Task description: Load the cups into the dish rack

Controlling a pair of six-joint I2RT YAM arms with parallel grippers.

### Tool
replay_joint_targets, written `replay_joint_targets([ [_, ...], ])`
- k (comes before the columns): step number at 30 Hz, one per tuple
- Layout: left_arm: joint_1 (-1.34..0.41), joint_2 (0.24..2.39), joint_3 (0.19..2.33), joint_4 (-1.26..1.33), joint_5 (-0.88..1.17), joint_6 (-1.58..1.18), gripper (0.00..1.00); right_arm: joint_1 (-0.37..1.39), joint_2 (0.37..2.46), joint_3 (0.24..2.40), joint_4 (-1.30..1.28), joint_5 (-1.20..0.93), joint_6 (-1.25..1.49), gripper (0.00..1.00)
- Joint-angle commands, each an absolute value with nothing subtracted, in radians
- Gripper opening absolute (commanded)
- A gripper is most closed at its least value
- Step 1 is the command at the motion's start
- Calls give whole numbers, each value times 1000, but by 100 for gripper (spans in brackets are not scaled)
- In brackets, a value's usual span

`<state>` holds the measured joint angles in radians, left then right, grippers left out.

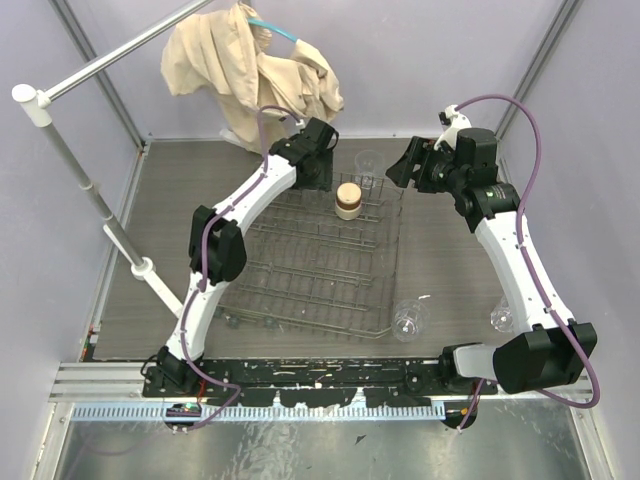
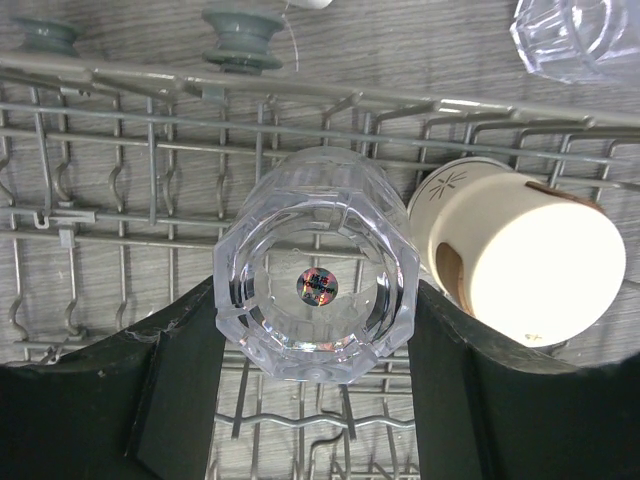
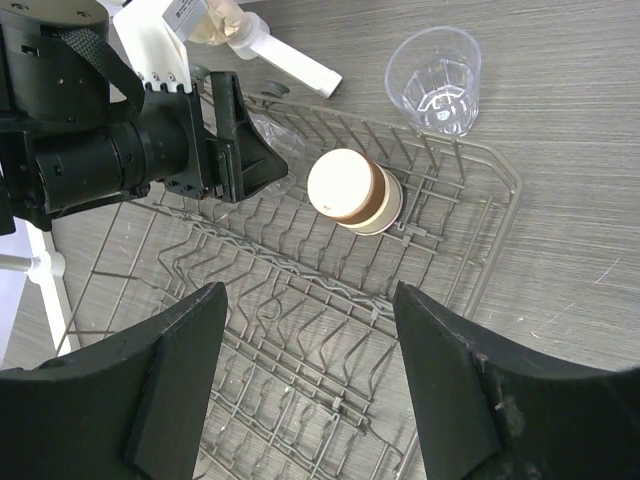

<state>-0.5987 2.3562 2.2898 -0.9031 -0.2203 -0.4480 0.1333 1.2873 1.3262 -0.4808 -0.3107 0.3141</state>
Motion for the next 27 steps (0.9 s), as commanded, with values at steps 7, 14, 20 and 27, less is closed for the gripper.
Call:
replay_joint_targets([
  [7,-603,2412,2376,-937,-240,-441,0,128,1286,1375,-461,-316,291,74],
  [14,-610,2442,2408,-948,-237,-428,0,126,1282,1371,-461,-316,289,73],
  [20,-615,2457,2421,-953,-254,-416,5,126,1280,1369,-462,-319,285,74],
  [27,-617,2466,2414,-964,-279,-407,26,126,1283,1369,-465,-321,282,73],
])
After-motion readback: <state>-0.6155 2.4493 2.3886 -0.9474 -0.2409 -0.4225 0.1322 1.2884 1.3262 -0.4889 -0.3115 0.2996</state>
